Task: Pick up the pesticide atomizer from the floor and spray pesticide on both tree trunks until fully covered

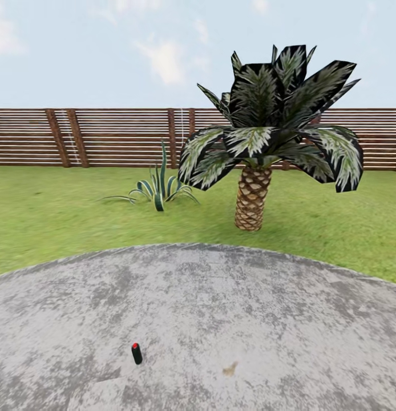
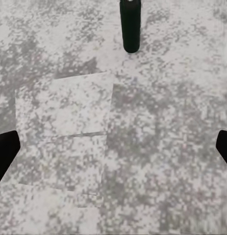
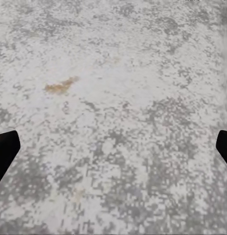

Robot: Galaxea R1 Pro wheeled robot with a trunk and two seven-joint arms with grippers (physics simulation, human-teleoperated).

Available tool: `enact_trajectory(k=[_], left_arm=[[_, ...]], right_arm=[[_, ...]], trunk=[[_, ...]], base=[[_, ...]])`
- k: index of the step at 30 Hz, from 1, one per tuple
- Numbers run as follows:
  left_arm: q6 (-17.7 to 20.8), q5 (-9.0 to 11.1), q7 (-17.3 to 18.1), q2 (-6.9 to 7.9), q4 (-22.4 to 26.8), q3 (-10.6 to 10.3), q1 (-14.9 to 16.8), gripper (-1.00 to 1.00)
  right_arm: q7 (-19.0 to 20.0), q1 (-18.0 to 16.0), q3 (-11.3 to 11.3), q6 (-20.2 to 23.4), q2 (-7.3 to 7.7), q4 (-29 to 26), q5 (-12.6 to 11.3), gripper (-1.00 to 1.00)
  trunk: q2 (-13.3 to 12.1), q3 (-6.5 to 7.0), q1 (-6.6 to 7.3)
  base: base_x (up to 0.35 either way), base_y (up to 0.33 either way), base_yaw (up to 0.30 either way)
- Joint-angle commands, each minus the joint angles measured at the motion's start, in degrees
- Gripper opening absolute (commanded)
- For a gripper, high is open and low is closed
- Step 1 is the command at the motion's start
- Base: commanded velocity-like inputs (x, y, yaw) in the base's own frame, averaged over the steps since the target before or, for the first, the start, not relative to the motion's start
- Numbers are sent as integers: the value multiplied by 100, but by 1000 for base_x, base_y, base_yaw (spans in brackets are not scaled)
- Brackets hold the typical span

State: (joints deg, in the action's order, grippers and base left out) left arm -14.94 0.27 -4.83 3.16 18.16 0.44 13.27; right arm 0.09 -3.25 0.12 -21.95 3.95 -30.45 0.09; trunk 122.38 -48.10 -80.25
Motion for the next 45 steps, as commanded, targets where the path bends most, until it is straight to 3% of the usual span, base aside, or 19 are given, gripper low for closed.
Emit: enact_trajectory(k=[1, 13, 45], left_arm=[[0, 0, 0, 0, 1, 0, 0, 100], [0, 7, 0, 6, 3, 0, 0, 100], [0, 8, 0, 9, 4, 0, 0, 100]], right_arm=[[0, 0, 0, -1, 0, 2, 0, 100], [0, 0, 3, -2, 0, -2, 0, 100], [5, 0, 11, -2, 0, 27, 10, 100]], trunk=[[0, 0, 0], [0, -8, 0], [0, -97, 0]], base=[[176, -244, 0], [177, -244, 38], [224, -210, 214]])
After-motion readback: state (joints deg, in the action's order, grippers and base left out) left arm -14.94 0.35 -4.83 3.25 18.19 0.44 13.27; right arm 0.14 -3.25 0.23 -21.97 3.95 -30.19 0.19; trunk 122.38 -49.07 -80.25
